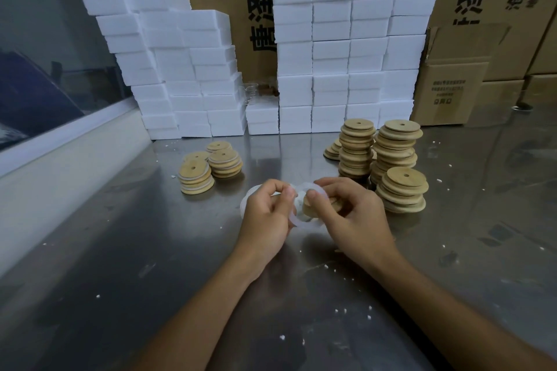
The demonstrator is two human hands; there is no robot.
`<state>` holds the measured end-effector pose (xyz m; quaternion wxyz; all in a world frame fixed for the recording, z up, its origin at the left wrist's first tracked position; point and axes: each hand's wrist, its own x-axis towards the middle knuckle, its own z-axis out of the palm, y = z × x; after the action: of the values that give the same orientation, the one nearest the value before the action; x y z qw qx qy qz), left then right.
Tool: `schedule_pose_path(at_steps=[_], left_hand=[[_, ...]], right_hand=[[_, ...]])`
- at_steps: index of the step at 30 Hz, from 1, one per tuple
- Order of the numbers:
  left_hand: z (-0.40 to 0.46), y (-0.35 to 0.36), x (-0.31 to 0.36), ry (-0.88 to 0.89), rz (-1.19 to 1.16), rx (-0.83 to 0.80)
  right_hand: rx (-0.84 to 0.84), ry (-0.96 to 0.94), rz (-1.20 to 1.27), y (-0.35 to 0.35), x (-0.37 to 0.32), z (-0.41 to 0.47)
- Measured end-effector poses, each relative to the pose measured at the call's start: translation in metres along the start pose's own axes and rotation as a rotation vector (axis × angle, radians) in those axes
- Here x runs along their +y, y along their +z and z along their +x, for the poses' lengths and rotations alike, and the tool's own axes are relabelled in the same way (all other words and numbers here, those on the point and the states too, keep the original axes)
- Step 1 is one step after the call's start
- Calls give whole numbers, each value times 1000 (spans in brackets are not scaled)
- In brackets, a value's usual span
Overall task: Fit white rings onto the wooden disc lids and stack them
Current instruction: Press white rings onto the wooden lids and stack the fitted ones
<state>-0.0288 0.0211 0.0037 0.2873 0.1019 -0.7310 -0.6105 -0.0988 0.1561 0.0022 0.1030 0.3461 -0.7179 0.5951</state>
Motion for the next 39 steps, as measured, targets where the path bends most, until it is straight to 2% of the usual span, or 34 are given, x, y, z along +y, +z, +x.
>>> schedule_pose_path(at_steps=[3,6,11,18,25,29,35,39], left_hand=[[0,3,-3,49,108,-3],[-1,5,-3,13,142,5],[-5,6,3,-121,-85,-51],[-5,6,2,-110,-189,5],[-4,6,2,-19,-33,131],[-3,5,1,75,169,174],[-3,4,-1,137,248,201],[-1,1,-1,168,297,206]], right_hand=[[-15,-44,-34,0,1,0],[-33,-58,-25,-1,1,-1],[-81,-71,-35,-1,0,-1],[-143,-71,-30,0,-3,-1],[-83,-4,-9,0,2,-1],[-46,24,13,0,5,0],[-39,50,-30,-2,10,3],[-62,120,68,-1,12,5]])
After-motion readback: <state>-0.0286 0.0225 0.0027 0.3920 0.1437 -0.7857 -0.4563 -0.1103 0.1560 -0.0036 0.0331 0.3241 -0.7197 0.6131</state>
